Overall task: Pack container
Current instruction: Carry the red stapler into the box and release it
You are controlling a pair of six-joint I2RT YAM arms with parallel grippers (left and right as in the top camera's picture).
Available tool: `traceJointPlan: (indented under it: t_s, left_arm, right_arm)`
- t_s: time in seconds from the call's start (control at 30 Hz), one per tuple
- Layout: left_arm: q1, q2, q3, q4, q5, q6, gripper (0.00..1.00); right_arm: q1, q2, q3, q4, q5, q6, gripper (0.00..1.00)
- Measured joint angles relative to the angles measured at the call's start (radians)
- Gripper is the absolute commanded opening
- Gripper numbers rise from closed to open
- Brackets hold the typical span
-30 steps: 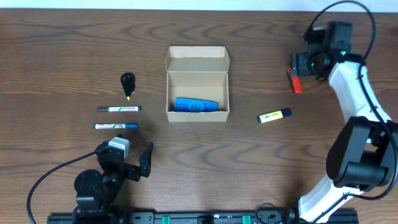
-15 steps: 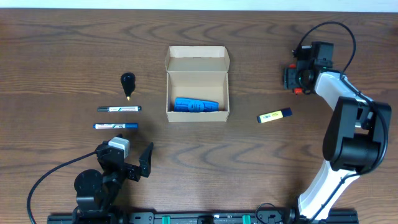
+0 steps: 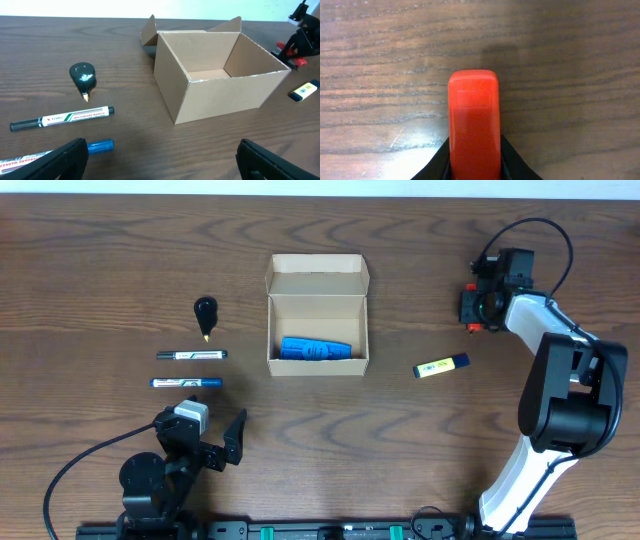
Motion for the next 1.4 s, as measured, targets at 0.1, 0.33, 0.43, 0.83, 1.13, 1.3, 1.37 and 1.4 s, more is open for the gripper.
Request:
traceJointPlan:
  t_s: [0.1, 0.33, 0.43, 0.83, 1.13, 1.3, 1.37, 1.4]
  left_arm:
    - [0.0, 0.0, 0.0, 0.0, 0.0, 0.0, 0.95]
    - [0.0, 0.0, 0.0, 0.0, 0.0, 0.0, 0.95]
    - [0.0, 0.0, 0.0, 0.0, 0.0, 0.0, 0.95]
    - [0.0, 0.0, 0.0, 0.0, 0.0, 0.0, 0.95]
    - [0.0, 0.0, 0.0, 0.0, 0.0, 0.0, 0.96]
    - [0.0, 0.0, 0.0, 0.0, 0.0, 0.0, 0.95]
    - [0.0, 0.0, 0.0, 0.0, 0.0, 0.0, 0.95]
    - [0.0, 0.0, 0.0, 0.0, 0.0, 0.0, 0.95]
  right_arm:
    - [0.002, -0.003, 0.016, -0.061, -0.003, 0.014, 0.14]
    - [0.056, -0.044, 0.082, -0.241, 0.003, 0.029, 0.13]
    - [0.118, -0.105, 0.142, -0.293, 0.005, 0.029, 0.12]
    - [0.542, -0.301, 0.278, -0.287, -0.102, -0.19, 0.12]
    - [0.659, -0.174, 0.275, -0.362, -0.128, -0.452, 0.1]
    - [0.668, -0.127, 0.27, -0.393, -0.157, -0.593, 0.11]
    - [0.667, -0.121, 0.27, -0.389, -0.174, -0.643, 0.11]
    - [0.665, -0.118, 0.27, -0.383, -0.185, -0.67, 0.11]
